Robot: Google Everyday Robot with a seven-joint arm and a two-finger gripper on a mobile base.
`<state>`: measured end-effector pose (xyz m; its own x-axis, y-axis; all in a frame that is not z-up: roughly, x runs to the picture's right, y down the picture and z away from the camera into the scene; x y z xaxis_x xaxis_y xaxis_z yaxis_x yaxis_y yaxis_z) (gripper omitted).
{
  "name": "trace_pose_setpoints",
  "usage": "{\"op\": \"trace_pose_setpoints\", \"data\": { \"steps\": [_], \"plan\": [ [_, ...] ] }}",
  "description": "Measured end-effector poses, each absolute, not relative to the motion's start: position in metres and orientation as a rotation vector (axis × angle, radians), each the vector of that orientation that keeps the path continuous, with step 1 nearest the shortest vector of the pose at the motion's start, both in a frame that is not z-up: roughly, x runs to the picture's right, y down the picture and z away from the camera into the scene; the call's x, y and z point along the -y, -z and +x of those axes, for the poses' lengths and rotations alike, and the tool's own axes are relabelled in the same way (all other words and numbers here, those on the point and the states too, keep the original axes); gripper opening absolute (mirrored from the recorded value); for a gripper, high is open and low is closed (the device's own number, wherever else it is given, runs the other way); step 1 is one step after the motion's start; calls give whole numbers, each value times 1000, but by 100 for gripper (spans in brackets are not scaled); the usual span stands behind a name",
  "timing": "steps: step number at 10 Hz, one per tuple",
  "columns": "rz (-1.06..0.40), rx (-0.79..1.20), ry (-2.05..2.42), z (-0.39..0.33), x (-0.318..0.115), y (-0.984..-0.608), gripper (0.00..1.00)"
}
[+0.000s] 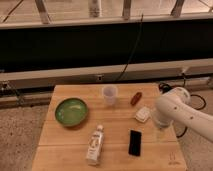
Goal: Push the eraser across the table
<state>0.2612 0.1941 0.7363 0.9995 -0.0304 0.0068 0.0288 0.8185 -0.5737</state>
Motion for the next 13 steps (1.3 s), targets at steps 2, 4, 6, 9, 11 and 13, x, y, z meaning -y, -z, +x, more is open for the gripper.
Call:
{"op": "trace_pose_setpoints", "data": {
  "steps": [2, 4, 6, 9, 11, 13],
  "plan": [
    [-614, 0, 35, 262, -196, -736, 64],
    [-617, 2, 37, 263, -198, -736, 74],
    [-621, 5, 41, 263, -200, -738, 67],
    [-626, 8, 46, 265, -204, -738, 39],
    [-628, 10, 49, 265, -205, -738, 35],
    [-639, 13, 45, 266, -211, -743, 20]
  ]
}}
